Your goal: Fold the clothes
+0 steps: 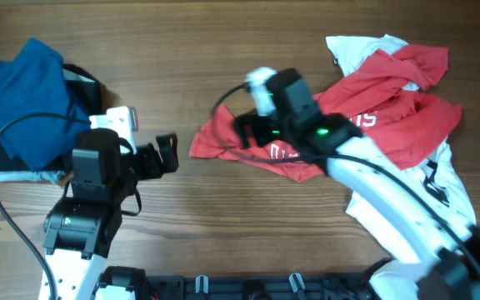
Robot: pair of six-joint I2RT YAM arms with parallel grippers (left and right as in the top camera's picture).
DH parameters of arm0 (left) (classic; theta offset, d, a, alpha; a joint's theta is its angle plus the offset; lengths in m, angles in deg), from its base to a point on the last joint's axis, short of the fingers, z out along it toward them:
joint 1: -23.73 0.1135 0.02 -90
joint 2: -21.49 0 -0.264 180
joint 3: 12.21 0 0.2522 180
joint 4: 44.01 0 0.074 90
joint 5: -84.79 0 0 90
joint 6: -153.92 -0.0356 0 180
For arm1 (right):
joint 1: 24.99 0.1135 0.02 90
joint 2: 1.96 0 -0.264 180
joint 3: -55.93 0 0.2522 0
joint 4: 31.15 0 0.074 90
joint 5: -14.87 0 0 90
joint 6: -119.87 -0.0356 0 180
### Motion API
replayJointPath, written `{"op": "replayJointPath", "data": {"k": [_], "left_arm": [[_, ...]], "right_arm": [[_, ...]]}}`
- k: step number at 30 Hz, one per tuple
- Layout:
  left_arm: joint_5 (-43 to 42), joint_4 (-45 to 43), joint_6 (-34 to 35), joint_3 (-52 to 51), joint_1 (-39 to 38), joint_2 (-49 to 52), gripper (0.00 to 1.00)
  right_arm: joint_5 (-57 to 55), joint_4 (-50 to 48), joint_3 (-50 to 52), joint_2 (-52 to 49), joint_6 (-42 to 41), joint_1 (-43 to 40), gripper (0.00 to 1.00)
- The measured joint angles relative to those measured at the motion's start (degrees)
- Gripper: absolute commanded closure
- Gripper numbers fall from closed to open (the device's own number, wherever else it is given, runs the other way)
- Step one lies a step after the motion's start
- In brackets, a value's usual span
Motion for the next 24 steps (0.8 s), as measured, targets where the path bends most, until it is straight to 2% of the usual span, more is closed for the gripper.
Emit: {"op": "replayJointPath", "data": {"k": [4, 11, 18, 21, 22, 23, 24], "left_arm": [[-4.33, -4.15, 3.15, 0.15, -0.02, 1.11, 0.0], [-8.87, -7.78, 7.41, 0.33, -5.62, 14.38, 0.0], [-10.23, -17.57, 16.04, 0.33, -15.96, 33.22, 0.0], [-10.25, -26.05, 21.46, 0.42, -20.06, 41.97, 0.01], [-10.27, -28.96, 22.97, 0.31, -21.24, 44.19, 0.04], [-10.29, -31.23, 23.65, 0.33, -21.88, 45.42, 0.11], [-10.27, -33.51, 24.28, 0.33, -22.53, 46.53, 0.26]], "right_arm": [[-9.27, 13.73, -0.07, 8.92, -8.63, -11.43, 0.0], [-10.56, 22.32, -0.07, 12.5, -14.14, -26.77, 0.0], [-10.23, 25.51, -0.07, 12.5, -14.03, -30.29, 0.0], [-10.03, 25.97, -0.07, 12.52, -13.6, -30.29, 0.0], [-10.01, 25.97, -0.07, 12.52, -13.57, -30.29, 0.0], [-10.01, 26.14, -0.07, 12.52, -13.55, -30.29, 0.0], [-10.01, 26.12, -0.07, 12.52, -13.44, -30.29, 0.0]]}}
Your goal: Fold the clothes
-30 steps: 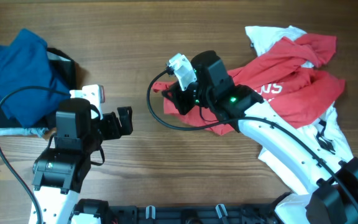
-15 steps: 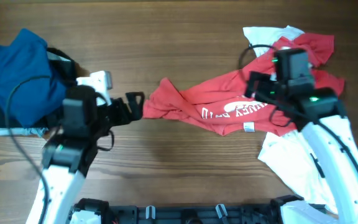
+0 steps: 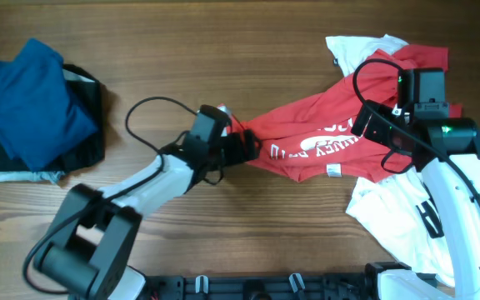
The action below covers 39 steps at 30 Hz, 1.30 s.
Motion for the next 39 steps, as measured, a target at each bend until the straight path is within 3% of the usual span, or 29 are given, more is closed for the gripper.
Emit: {"op": "replayJointPath", "data": {"k": [4, 10, 14, 16, 17, 18, 19, 22, 26, 29, 33, 39], "left_arm": [[0.5, -6.95, 1.86, 0.09, -2.12, 3.74, 0.96], [4.48, -5.14, 2.45, 0.09, 0.15, 3.15, 0.96], [6.62, 2.19, -1.07, 0.11, 8.26, -8.79, 0.96], [8.52, 2.47, -2.95, 0.37, 13.81, -16.63, 0.93], [8.98, 2.21, -3.93, 0.63, 15.21, -18.45, 0.8], [10.32, 1.33, -4.42, 1.66, 19.56, -22.93, 0.34], [10.88, 1.18, -5.35, 2.34, 21.84, -24.63, 0.0], [10.84, 6.82, -6.19, 3.26, 25.29, -24.98, 0.0], [8.17, 17.53, -6.4, 2.75, 24.3, -20.0, 0.0], [3.85, 20.81, -6.4, 2.64, 21.73, -18.16, 0.0], [-2.23, 21.05, -6.4, 2.64, 11.47, -16.87, 0.0], [-1.7, 15.93, -3.61, 2.64, -2.89, -10.12, 0.0]], "right_arm": [[0.02, 0.28, 0.0, 0.0, 0.07, 0.0, 0.0], [0.0, 0.96, 0.0, 0.0, 0.26, 0.0, 0.0], [-0.09, 1.01, 0.0, 0.0, 0.7, 0.0, 0.0], [-0.28, 0.74, 0.0, 0.0, 1.46, 0.0, 0.0], [-0.33, 0.66, 0.0, 0.0, 1.84, 0.0, 0.0], [-0.48, 0.66, 0.0, -0.02, 2.03, 0.0, 0.0], [-0.48, 0.66, 0.0, 0.0, 2.23, 0.0, 0.0], [-0.48, 0.98, 0.0, 0.0, 2.56, 0.0, 0.0], [-0.5, 1.55, 0.0, 0.0, 2.89, 0.0, 0.0], [-1.81, 3.21, 0.0, -0.07, 3.52, 0.0, 0.0], [-3.28, 3.69, 0.07, -2.56, 3.02, -0.87, 0.0], [-3.26, 4.07, 0.31, -6.84, 2.62, -1.55, 0.0]]}}
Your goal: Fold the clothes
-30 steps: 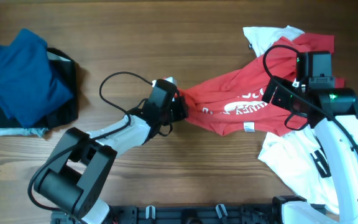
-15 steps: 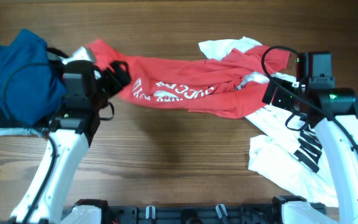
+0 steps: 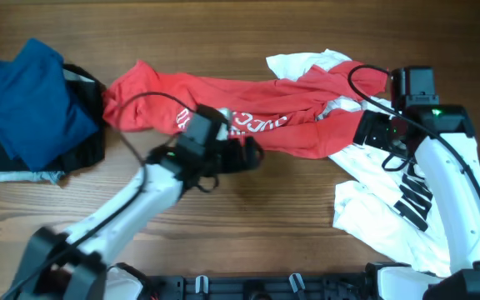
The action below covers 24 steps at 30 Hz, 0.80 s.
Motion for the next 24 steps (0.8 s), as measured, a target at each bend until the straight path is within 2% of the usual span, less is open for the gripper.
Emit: {"op": "replayJointPath", "data": {"k": [3, 9, 13, 17, 20, 24], "left_arm": [[0.33, -5.55, 3.82, 0.0, -4.52, 6.25, 0.03], [3.48, -20.35, 9.16, 0.07, -11.61, 15.8, 0.27], [6.03, -28.15, 11.26, 0.17, -13.18, 19.15, 0.28], [8.41, -35.43, 14.12, 0.17, -14.97, 21.79, 0.26], [11.06, -39.17, 17.62, 0.17, -16.46, 23.06, 0.21], [12.83, -43.6, 23.52, 0.48, -17.7, 24.92, 0.23]], "right_arm": [[0.0, 0.0, 0.02, 0.0, 0.0, 0.0, 0.0], [0.0, 0.5, 0.02, 0.0, 0.0, 0.0, 0.0], [0.0, 0.63, 0.02, 0.0, 0.0, 0.0, 0.0], [0.0, 0.68, 0.02, 0.0, 0.0, 0.0, 0.0], [0.0, 0.72, 0.02, 0.0, 0.0, 0.0, 0.0], [0.02, 0.87, 0.02, 0.0, 0.0, 0.0, 0.0]]}}
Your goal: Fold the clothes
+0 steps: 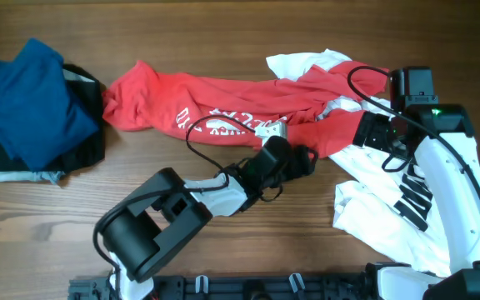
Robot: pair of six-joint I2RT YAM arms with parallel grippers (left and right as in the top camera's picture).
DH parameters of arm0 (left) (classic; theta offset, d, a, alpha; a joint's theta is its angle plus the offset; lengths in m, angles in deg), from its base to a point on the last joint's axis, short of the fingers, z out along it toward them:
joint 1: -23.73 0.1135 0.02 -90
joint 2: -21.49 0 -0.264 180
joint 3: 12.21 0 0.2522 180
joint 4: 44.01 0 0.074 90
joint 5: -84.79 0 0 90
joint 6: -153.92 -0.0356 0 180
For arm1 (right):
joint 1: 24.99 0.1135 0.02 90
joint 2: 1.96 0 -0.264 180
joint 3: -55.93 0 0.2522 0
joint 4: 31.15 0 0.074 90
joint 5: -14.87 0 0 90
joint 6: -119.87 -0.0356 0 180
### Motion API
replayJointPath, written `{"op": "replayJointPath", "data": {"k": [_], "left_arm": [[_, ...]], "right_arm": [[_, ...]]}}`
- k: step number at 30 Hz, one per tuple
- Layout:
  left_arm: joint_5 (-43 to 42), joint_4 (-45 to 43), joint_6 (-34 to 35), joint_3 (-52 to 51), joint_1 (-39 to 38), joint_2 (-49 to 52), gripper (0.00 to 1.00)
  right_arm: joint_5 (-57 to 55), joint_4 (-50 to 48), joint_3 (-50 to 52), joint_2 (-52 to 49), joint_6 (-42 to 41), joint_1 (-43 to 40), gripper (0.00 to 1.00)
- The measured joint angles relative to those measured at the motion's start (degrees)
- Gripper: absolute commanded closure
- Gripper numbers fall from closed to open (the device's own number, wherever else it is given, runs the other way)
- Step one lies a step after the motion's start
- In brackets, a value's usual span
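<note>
A red shirt [223,100] with white lettering lies stretched across the far half of the table, from the dark pile on the left to the white clothes on the right. My left gripper [303,158] sits at the shirt's near edge, right of the lettering; its jaws are too dark to read. At the shirt's bunched right end is my right gripper [367,132], with red cloth running into it.
A blue garment [32,100] lies on black clothes [90,142] at the far left. White garments [390,217] are spread under the right arm, and another white piece [307,62] shows behind the red shirt.
My left gripper has moved right along the shirt's near edge, from below the lettering to the hem near the right arm. The red shirt and the right arm have stayed put.
The red shirt lay bunched at centre right with the right gripper on its left end and the left arm back. Then it hung stretched between both grippers. Later it lay spread leftward to the dark pile, the left gripper below it, now further right.
</note>
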Motion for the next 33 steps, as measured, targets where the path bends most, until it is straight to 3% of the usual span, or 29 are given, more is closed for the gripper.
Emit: {"op": "replayJointPath", "data": {"k": [4, 8, 10, 13, 19, 24, 27, 31, 33], "left_arm": [[2.16, -4.74, 4.24, 0.66, -0.66, 2.6, 0.3], [3.58, -5.29, 6.34, 2.08, -0.68, 4.48, 0.61], [4.24, -5.05, 6.93, 2.99, -0.7, 5.77, 0.67], [5.01, -4.87, 7.39, 4.11, -0.72, 6.99, 0.96], [5.51, -2.51, 7.58, 5.01, -0.24, 8.17, 0.96], [1.36, 9.7, 4.24, 5.31, 3.37, 3.43, 0.96], [1.36, 25.62, 0.44, 4.37, 6.47, -3.8, 0.96], [6.67, 53.48, -2.05, 4.07, 14.21, -18.51, 0.96], [8.41, 62.29, -2.45, 4.02, 17.79, -23.43, 0.96]], "right_arm": [[0.0, 0.7, 0.0, 0.0, 0.0, 0.0, 0.0], [0.0, 1.18, 0.0, 0.0, 0.0, 0.0, 0.0], [0.0, 1.36, 0.0, 0.0, 0.0, 0.0, 0.0], [-0.02, 1.53, 0.0, 0.0, 0.07, 0.0, 0.0], [-0.02, 1.31, 0.0, 0.0, 0.26, 0.0, 0.0], [-0.02, 0.72, 0.0, 0.0, 0.26, 0.0, 0.0], [0.0, 0.02, 0.0, 0.0, 0.28, 0.0, 0.0], [-0.02, 0.07, 0.11, 0.0, 1.4, 0.0, 0.0], [-0.02, 0.26, 0.17, 0.0, 2.67, 0.0, 0.0]]}}
